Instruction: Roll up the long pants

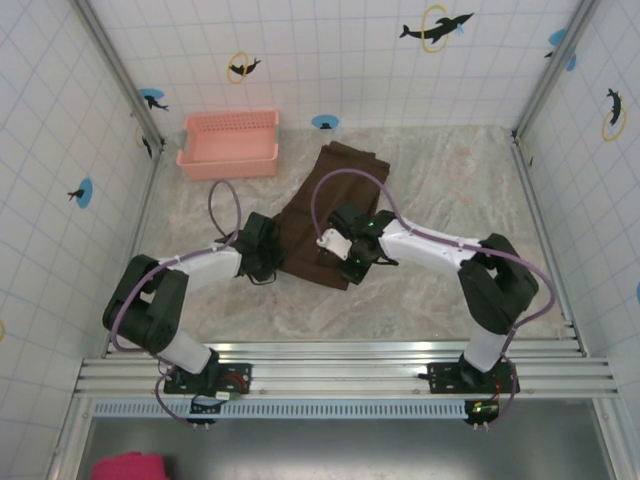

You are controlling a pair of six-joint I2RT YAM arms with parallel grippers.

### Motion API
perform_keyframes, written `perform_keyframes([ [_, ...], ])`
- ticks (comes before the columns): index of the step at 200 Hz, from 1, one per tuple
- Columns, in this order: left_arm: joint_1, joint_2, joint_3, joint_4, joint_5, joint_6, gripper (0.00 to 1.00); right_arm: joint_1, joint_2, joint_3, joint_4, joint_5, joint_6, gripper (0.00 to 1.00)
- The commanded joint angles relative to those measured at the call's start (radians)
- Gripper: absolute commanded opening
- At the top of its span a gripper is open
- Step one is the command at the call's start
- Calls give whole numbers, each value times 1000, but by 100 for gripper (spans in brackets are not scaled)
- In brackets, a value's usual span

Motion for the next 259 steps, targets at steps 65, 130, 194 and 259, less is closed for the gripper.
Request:
perform_keyframes([
  [65, 2, 263, 394, -599, 79, 131, 0, 121, -236, -53, 16, 224, 73, 60],
  [130, 1, 366, 532, -695, 72, 120, 0, 411, -18, -40, 96, 792, 184, 61],
  [194, 4, 384, 555, -741, 35, 154, 0, 559, 190, -13, 97, 1092, 307, 100],
  [259, 3, 399, 597, -777, 20, 184, 0, 617, 394, 36, -29, 1246, 583, 100],
])
